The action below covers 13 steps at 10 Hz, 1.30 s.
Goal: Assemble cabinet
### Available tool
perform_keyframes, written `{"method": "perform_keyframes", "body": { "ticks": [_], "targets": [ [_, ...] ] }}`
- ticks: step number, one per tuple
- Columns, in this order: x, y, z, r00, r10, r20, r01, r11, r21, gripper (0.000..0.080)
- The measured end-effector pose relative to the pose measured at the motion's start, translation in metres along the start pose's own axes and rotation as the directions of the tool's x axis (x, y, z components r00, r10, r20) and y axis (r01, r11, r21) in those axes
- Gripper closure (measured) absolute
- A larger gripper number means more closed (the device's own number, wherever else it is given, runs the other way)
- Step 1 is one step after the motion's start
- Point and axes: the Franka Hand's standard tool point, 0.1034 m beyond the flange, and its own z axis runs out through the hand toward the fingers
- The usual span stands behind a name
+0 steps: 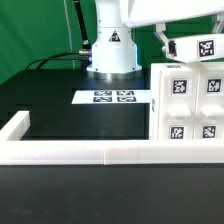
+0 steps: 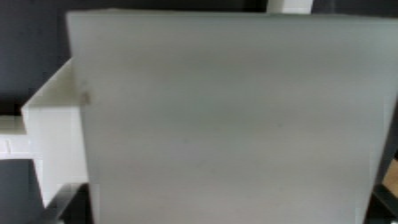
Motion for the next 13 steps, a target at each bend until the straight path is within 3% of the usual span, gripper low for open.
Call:
{"method": "perform_keyframes", "body": {
  "ticks": [4,6,9,13],
  "targets": [
    [0.0,-0.0004,0.0,0.999,0.037,0.0,-0.037,0.999,0.002,0.0239],
    [-0.0001,-0.0021,0.0002,0.977,0.213,0.002,-0.213,0.977,0.01,0.0239],
    [-0.0001,-0.0071,-0.0001,0.871,0.491,0.004,-0.491,0.871,0.013,0.0239],
    [0.0009,-0.0081,0.0004,0.657,0.754,0.012,-0.754,0.657,0.025,0.0239]
  ]
}}
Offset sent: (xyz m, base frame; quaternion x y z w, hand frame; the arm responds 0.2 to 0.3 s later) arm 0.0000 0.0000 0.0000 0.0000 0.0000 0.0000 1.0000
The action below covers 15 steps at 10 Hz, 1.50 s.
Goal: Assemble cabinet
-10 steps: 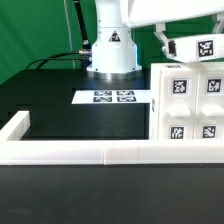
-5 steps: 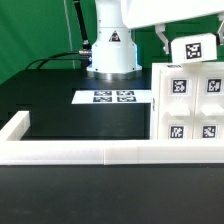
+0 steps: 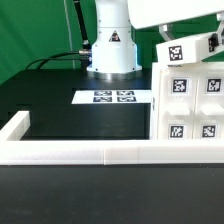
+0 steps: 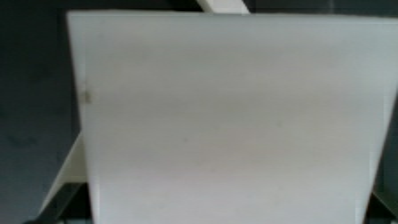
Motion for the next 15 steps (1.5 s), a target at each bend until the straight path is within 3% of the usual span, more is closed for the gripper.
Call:
{"method": "perform_keyframes", "body": {
  "ticks": [6,10,15],
  "targets": [
    [-0.001,-0.0022,0.0001,0.919,0.395,0.003,-0.395,0.919,0.008,0.0239],
    [0.0003,-0.0017,-0.0004,0.755,0.654,0.039,-0.655,0.755,0.014,0.0239],
    [-0.0005,-0.0036,-0.0012,0.496,0.865,0.07,-0.867,0.498,-0.007,0.0239]
  ]
}}
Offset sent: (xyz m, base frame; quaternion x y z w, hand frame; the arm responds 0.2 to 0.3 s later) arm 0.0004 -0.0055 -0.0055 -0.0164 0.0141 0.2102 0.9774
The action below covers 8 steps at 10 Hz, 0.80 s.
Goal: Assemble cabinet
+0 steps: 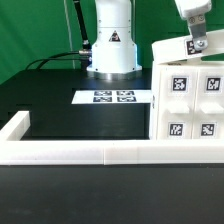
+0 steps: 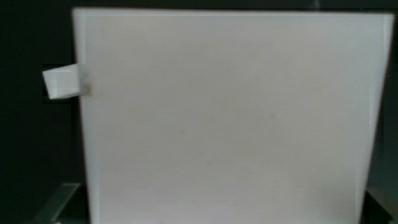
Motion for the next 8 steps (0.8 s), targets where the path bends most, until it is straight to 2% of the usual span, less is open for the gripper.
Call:
{"method": "perform_keyframes", "body": {
  "ticks": [6,8],
  "targets": [
    [-0.0021,-0.0014,-0.0006,0.972,0.229,0.043,-0.229,0.973,-0.003,0.0239],
    [-0.0034,-0.0011,-0.0009,0.978,0.203,0.045,-0.203,0.979,-0.003,0.004]
  ]
}}
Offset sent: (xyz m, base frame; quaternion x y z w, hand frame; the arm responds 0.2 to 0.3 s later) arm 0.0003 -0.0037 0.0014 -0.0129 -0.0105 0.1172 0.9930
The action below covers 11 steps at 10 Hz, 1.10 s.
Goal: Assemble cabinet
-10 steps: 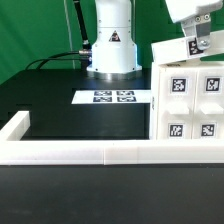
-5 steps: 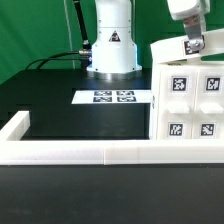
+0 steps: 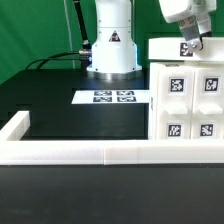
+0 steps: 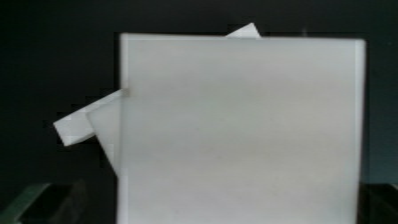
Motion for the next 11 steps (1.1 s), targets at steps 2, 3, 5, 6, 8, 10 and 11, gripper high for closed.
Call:
{"method": "perform_keyframes", "body": {
  "ticks": [2,3,5,6,8,10,11],
  "targets": [
    [-0.007,-0.003,-0.014,0.998,-0.063,0.028,0.063,0.998,0.018,0.0007],
    [-0.011,-0.004,-0.021,0.997,-0.069,0.045,0.068,0.997,0.028,0.0002],
    [-0.017,-0.008,-0.032,0.994,-0.069,0.082,0.066,0.997,0.044,0.0002],
    [-0.016,-0.007,-0.03,0.994,-0.075,0.08,0.072,0.997,0.04,0.0002],
    [-0.017,-0.006,-0.028,0.985,-0.159,0.07,0.156,0.987,0.039,0.0002],
    [-0.023,-0.006,-0.028,0.883,-0.468,0.03,0.467,0.884,0.027,0.0002],
    [-0.025,-0.007,-0.028,0.818,-0.575,0.025,0.574,0.818,0.03,0.0002]
  ]
}}
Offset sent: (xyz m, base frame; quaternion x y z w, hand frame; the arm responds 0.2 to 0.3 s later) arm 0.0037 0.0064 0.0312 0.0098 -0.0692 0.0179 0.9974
